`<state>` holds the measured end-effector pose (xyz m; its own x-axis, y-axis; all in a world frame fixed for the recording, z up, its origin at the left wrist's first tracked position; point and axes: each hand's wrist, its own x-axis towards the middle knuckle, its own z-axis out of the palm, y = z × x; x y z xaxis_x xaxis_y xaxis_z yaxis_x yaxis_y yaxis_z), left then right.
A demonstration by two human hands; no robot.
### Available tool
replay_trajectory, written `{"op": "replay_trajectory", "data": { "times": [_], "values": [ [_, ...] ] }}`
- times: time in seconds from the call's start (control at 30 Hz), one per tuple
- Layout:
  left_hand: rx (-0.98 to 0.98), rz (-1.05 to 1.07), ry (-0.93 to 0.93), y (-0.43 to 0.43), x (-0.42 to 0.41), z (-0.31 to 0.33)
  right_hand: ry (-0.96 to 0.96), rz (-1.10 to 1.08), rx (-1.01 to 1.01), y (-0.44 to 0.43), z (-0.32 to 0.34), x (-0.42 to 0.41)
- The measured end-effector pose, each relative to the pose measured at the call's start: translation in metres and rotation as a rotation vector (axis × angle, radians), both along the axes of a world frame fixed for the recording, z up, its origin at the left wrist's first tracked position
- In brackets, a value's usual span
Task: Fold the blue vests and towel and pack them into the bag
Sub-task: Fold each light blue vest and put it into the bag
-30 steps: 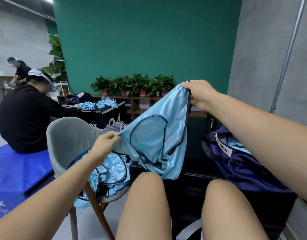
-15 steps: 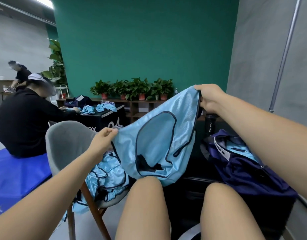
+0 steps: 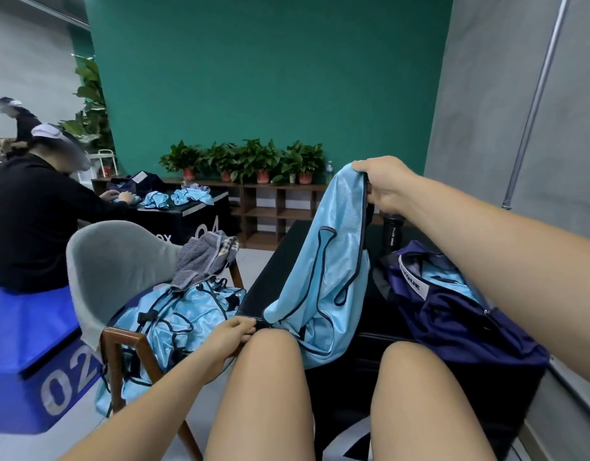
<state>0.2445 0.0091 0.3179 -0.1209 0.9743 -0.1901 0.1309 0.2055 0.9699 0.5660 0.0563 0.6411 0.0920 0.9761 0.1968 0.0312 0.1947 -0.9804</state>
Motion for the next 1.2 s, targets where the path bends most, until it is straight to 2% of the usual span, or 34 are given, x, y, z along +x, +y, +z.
{"op": "replay_trajectory", "data": {
  "times": [0.17, 0.33, 0.53, 0.67, 0.83, 1.03, 1.2],
  "values": [
    [-0.070, -0.229, 0.090, 0.022, 0.006, 0.020, 0.037, 0.015, 0.007, 0.004, 0.011, -0.001],
    [-0.115, -0.358, 0.265, 0.032, 0.031, 0.045, 0.038, -0.007, 0.033, 0.004, 0.025, -0.007],
    [-0.089, -0.496, 0.283, 0.033, 0.050, 0.055, 0.019, -0.026, 0.039, 0.003, 0.033, -0.006],
    [0.073, -0.439, 0.445, 0.031, 0.054, 0.052, 0.008, -0.060, 0.020, 0.006, 0.030, 0.000],
    [0.135, -0.353, 0.338, 0.027, 0.048, 0.059, 0.045, -0.072, -0.001, 0.008, 0.024, 0.008],
    [0.066, -0.481, 0.631, 0.017, 0.076, 0.063, 0.073, -0.084, -0.003, 0.012, 0.021, 0.005],
    [0.282, -0.342, 0.774, 0.019, 0.113, 0.055, 0.057, -0.075, 0.002, 0.012, 0.020, -0.004]
  ]
}}
